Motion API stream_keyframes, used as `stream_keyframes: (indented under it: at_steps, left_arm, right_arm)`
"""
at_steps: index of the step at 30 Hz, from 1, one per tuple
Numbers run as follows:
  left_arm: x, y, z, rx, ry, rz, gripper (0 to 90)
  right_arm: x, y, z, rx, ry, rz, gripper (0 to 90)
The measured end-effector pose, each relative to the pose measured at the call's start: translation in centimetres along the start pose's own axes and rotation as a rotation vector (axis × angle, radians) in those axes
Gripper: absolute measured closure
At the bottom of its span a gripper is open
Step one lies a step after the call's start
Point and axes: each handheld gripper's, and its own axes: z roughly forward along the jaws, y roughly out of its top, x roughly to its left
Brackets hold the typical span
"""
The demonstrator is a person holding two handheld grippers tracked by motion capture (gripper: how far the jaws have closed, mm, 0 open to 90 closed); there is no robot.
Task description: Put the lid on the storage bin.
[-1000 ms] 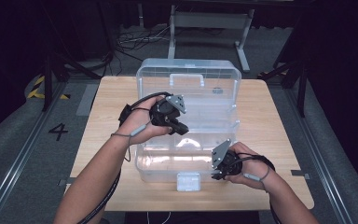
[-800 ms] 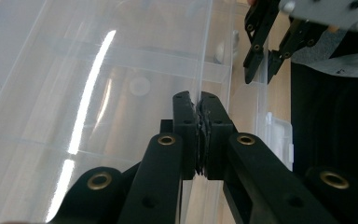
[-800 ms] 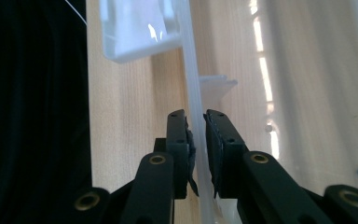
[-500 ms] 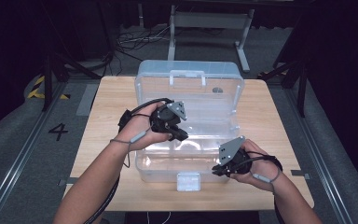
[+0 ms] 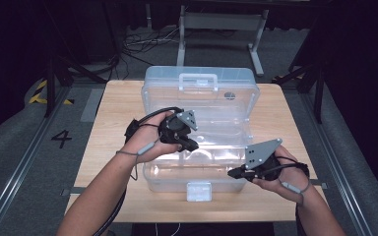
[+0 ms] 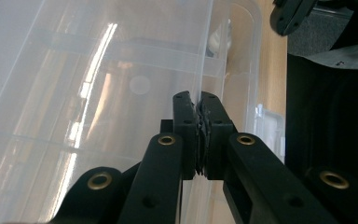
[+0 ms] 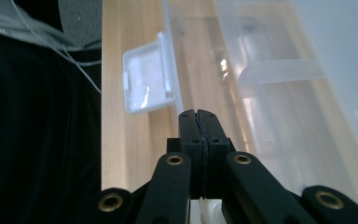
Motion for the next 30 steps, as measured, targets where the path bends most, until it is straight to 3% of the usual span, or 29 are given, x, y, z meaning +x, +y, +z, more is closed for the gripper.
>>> stream_keyframes:
  at_steps: [8, 13, 30]
  left_arm:
    - [-0.4, 0.0, 0.1, 0.009, 0.005, 0.007, 87.0]
    - [-0.6, -0.2, 0.2, 0.014, 0.005, 0.008, 87.0]
    - [-1.7, -0.6, 0.6, 0.026, 0.020, 0.013, 86.9]
  right_arm:
    - [-0.7, -0.6, -1.8, -0.124, -0.039, 0.088, 90.0]
    - [-1.5, -1.3, -3.1, -0.237, -0.105, 0.163, 90.0]
    - [-3.4, -3.2, -5.0, -0.411, -0.206, 0.332, 90.0]
